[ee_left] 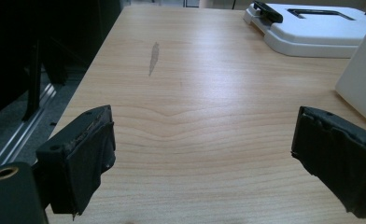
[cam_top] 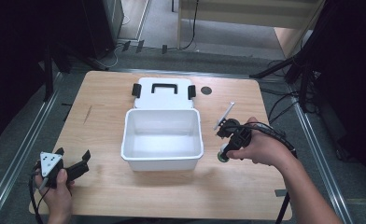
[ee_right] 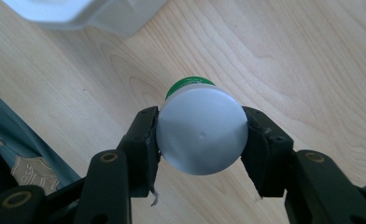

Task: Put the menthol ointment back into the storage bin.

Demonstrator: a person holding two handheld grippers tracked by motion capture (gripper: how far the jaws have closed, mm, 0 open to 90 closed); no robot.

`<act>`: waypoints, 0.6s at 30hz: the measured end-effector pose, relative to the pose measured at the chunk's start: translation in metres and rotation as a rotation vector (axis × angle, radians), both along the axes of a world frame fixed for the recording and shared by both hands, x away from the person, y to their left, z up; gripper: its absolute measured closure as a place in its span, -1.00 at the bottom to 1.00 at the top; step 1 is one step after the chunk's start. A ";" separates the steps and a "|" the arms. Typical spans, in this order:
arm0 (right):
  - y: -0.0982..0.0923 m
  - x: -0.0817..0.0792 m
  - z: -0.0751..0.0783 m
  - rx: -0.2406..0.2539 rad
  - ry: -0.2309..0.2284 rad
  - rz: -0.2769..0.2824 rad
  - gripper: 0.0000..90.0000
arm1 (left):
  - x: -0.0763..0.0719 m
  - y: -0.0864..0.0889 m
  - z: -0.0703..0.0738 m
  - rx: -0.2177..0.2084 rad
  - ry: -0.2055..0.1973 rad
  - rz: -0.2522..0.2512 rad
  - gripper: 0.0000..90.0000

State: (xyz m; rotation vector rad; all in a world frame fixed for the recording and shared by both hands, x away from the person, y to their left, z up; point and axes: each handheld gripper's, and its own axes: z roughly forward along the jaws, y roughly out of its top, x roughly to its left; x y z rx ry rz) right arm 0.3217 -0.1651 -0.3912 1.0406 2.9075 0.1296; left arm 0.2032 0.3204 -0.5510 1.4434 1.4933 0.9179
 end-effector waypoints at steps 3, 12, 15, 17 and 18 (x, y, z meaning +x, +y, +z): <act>0.004 0.005 0.011 0.003 -0.008 0.015 0.14 | 0.000 0.000 0.000 -0.006 -0.005 0.002 -0.85; 0.016 0.015 0.043 -0.001 -0.038 0.034 0.14 | 0.000 0.001 0.000 -0.015 -0.002 0.002 -0.85; 0.022 0.016 0.050 -0.014 -0.046 0.051 0.14 | 0.000 0.002 0.000 -0.020 -0.003 0.001 -0.85; 0.026 0.015 0.054 -0.017 -0.050 0.055 0.14 | 0.000 0.002 0.000 -0.023 -0.003 0.001 -0.85; 0.028 0.016 0.056 -0.018 -0.050 0.061 0.14 | 0.000 0.002 0.000 -0.026 -0.004 -0.001 -0.85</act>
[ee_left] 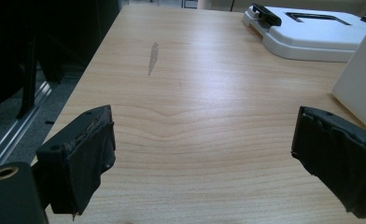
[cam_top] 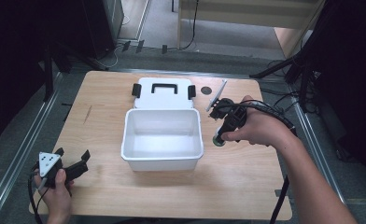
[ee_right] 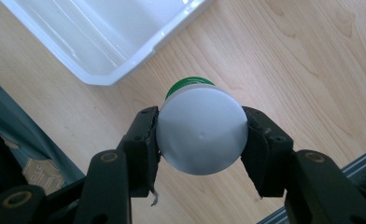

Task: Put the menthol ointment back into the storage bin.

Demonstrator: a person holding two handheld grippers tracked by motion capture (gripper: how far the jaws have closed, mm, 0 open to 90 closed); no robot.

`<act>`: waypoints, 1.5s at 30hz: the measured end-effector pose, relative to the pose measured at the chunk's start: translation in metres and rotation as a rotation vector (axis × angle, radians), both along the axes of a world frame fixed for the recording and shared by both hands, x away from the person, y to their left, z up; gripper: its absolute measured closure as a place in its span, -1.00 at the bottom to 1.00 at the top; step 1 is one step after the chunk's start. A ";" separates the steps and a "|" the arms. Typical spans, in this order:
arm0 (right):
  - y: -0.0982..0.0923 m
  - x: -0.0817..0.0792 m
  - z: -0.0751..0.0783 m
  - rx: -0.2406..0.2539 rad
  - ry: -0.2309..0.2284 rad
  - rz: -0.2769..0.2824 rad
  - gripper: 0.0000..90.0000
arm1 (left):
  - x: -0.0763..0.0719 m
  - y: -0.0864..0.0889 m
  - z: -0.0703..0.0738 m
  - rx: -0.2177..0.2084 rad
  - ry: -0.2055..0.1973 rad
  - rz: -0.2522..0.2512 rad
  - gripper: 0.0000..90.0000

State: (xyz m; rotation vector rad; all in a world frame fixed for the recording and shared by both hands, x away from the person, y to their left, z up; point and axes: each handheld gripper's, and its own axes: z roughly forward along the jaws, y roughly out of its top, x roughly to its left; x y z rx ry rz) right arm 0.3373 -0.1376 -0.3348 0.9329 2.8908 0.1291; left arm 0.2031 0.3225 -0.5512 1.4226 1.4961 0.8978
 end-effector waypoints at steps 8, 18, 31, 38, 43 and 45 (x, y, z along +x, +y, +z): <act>0.016 0.000 0.009 0.007 0.004 0.028 0.14 | 0.000 0.001 0.000 -0.009 -0.005 -0.002 -0.85; 0.039 0.001 0.018 0.000 -0.013 0.078 0.14 | 0.000 0.002 0.000 -0.012 -0.004 -0.003 -0.85; 0.061 0.002 0.011 0.003 -0.014 0.140 0.14 | 0.000 0.003 0.000 -0.028 -0.002 -0.002 -0.85; 0.069 0.005 0.003 -0.010 -0.009 0.192 0.14 | 0.000 0.004 0.000 -0.034 0.001 -0.003 -0.85; 0.074 0.007 -0.005 -0.006 -0.004 0.209 0.14 | 0.000 0.004 0.000 -0.037 0.001 -0.003 -0.85; 0.075 0.007 -0.008 -0.011 -0.005 0.215 0.14 | 0.000 0.004 0.000 -0.039 0.002 -0.003 -0.85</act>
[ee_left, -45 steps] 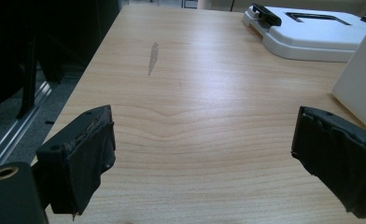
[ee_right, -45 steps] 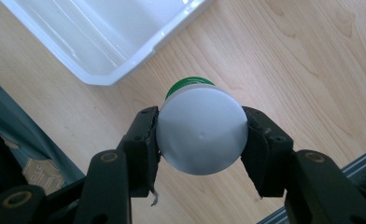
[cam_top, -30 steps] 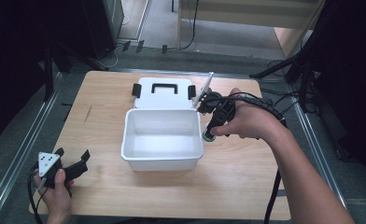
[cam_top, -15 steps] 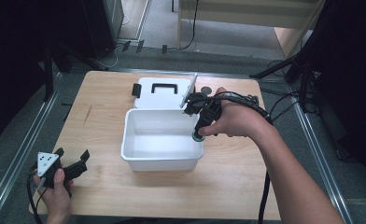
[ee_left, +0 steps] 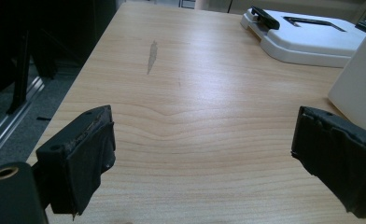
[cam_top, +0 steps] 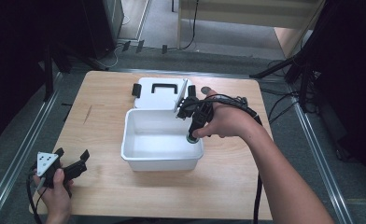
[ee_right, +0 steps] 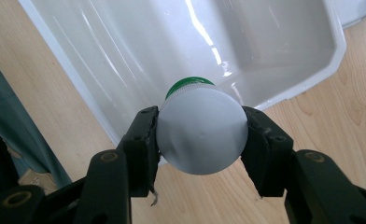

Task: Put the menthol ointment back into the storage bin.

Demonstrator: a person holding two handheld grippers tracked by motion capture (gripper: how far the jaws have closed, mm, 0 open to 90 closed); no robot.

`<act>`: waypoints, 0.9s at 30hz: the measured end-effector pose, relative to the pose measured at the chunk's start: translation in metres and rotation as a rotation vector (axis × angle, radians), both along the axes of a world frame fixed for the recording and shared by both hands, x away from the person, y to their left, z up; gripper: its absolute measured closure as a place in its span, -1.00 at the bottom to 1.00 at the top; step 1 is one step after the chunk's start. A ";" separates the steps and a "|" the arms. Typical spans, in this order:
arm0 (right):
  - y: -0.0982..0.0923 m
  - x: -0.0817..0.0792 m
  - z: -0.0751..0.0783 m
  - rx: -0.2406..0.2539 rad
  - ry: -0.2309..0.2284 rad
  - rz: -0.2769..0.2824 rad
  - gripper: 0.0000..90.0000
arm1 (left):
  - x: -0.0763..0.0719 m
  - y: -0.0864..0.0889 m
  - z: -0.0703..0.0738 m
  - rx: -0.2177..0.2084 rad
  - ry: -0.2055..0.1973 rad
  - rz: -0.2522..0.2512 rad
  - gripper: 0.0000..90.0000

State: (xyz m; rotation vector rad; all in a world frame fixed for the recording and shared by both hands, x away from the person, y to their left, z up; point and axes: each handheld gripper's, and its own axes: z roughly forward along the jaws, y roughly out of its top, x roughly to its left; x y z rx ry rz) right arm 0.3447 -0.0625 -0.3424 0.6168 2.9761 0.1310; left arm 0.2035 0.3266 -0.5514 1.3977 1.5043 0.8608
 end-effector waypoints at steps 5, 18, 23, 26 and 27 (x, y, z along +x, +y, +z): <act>0.002 0.002 -0.009 0.001 0.003 0.017 0.14 | 0.000 0.000 0.000 -0.003 -0.001 0.000 -0.85; 0.008 0.006 -0.032 -0.007 0.017 0.054 0.14 | 0.000 0.001 0.000 -0.007 0.000 -0.001 -0.85; 0.010 0.008 -0.041 -0.012 0.024 0.060 0.14 | 0.000 0.001 0.000 -0.008 0.000 0.001 -0.85; 0.012 0.009 -0.045 -0.011 0.026 0.065 0.14 | 0.000 0.001 0.000 -0.011 0.001 0.002 -0.85; 0.012 0.010 -0.047 -0.009 0.028 0.066 0.14 | 0.000 0.001 0.000 -0.011 0.000 0.003 -0.85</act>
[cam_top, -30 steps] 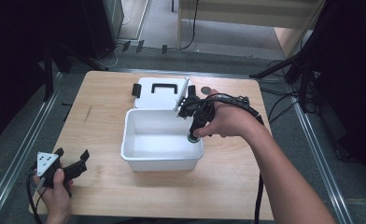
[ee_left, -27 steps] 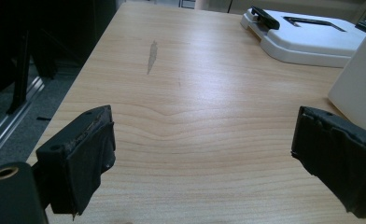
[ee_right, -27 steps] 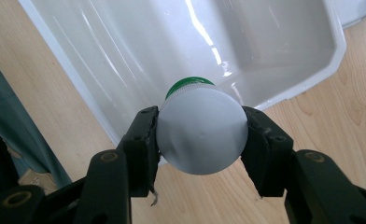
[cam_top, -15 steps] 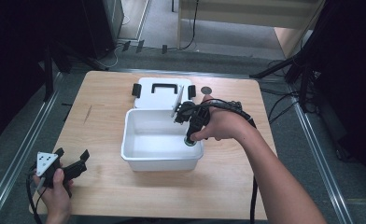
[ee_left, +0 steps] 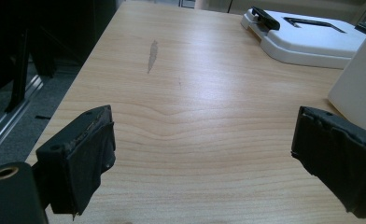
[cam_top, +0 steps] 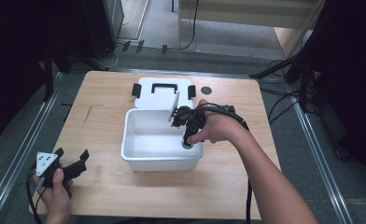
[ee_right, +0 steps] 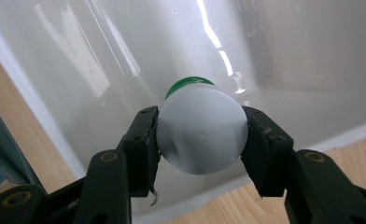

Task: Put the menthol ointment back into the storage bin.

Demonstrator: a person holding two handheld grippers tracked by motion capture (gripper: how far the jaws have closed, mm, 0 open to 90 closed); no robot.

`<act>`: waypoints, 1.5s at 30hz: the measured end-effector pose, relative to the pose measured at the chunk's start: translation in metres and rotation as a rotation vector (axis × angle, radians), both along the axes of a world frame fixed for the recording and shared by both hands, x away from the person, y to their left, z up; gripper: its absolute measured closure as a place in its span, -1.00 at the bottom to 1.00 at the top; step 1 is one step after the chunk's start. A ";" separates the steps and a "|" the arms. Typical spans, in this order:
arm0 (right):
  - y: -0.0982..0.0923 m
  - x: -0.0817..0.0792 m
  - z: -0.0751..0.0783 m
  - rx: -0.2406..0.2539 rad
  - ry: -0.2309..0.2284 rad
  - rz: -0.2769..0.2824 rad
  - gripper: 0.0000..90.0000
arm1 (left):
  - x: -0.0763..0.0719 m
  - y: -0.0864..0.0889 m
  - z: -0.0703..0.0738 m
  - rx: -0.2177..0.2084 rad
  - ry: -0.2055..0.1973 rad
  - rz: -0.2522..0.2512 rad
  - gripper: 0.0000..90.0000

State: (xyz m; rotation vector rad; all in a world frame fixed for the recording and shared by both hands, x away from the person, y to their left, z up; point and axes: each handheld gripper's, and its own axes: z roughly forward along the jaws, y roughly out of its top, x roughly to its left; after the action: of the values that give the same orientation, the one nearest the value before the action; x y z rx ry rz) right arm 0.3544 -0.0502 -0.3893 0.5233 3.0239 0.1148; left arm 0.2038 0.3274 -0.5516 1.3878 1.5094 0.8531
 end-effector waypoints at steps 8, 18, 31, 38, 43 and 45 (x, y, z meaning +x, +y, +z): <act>0.005 0.004 -0.014 0.007 0.011 0.012 0.14 | 0.000 0.000 0.000 0.000 -0.001 0.003 -0.85; 0.010 0.006 -0.029 -0.002 0.021 0.028 0.14 | 0.000 0.000 0.000 0.000 0.003 0.003 -0.85; 0.017 0.010 -0.053 -0.028 0.032 0.037 0.14 | -0.001 -0.001 0.000 0.014 0.004 0.000 -0.85; 0.019 0.006 -0.054 -0.006 0.027 0.048 0.14 | -0.001 -0.004 0.000 0.035 0.004 -0.001 -0.85; 0.025 0.000 -0.056 -0.011 0.033 0.074 0.14 | -0.001 -0.004 0.000 0.037 0.003 0.001 -0.85; 0.026 0.002 -0.060 -0.022 0.039 0.065 0.14 | -0.001 -0.004 0.000 0.036 0.002 0.002 -0.85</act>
State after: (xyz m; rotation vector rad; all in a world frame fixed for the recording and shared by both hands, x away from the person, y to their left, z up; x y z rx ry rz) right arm 0.3564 -0.0246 -0.4493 0.4312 3.0769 0.0756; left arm 0.2024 0.3234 -0.5514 1.4140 1.5034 0.8840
